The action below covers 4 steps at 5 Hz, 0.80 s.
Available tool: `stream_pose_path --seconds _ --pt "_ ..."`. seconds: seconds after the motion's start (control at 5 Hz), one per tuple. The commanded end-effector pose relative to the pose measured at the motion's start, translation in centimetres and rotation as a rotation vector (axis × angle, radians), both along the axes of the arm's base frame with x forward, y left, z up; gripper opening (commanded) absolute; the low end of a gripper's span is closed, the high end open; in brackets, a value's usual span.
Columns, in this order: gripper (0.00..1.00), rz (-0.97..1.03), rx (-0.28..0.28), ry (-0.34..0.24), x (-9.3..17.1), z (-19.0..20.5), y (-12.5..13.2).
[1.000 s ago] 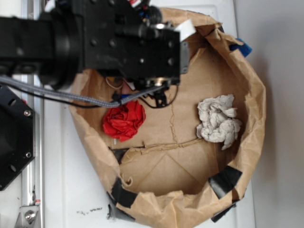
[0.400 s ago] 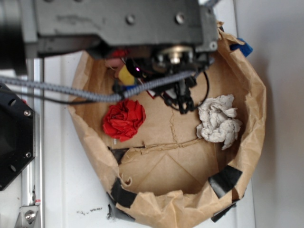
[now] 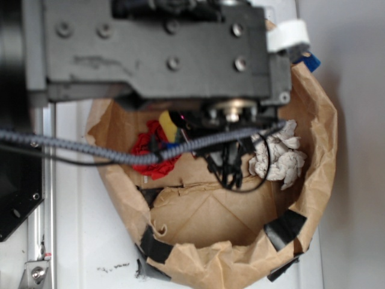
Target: Grab the green sponge.
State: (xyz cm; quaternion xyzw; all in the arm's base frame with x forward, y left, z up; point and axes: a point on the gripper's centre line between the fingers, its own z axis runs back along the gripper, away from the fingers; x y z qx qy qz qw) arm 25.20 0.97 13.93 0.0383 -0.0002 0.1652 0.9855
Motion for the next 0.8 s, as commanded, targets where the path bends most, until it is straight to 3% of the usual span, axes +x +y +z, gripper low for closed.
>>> stream_pose_path --seconds 0.0,0.6 --pt "0.0 -0.323 -0.032 -0.116 0.14 3.51 -0.88" --pt "0.0 -0.271 -0.024 -0.116 0.16 3.5 -0.82"
